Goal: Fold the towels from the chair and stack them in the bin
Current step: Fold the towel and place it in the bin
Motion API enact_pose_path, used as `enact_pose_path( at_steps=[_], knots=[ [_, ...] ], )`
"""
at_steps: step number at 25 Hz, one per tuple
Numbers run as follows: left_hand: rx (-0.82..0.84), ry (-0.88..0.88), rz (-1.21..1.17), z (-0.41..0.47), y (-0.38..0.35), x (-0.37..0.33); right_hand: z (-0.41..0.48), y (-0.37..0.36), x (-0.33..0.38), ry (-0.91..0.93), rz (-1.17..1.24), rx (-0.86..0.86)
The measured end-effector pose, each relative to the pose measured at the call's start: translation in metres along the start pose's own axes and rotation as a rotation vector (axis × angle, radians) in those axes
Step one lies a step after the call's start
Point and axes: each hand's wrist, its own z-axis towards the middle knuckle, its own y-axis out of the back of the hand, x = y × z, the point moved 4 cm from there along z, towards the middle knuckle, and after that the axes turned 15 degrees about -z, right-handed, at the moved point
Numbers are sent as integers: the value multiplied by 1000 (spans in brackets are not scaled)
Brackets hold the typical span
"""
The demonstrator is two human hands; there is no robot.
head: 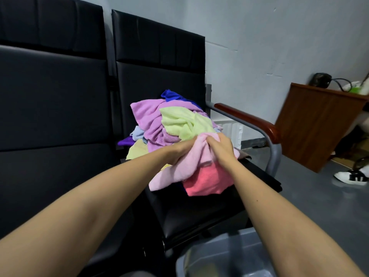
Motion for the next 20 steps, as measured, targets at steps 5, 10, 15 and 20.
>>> enact_pose_path(
  at_steps=[5, 10, 15, 20],
  knots=[
    [126, 14, 118, 2, -3, -4, -6, 11, 18, 39, 342, -62],
    [-273, -256, -455, -3, 3, -45, -29, -22, -21, -199, -234, 408],
    [-175, -303, -793, -13, 2, -84, -38, -32, -22, -228, -92, 373],
    [-103, -251, -687, -22, -4, -92, -10, -13, 2, -212, 50, -48]
  ],
)
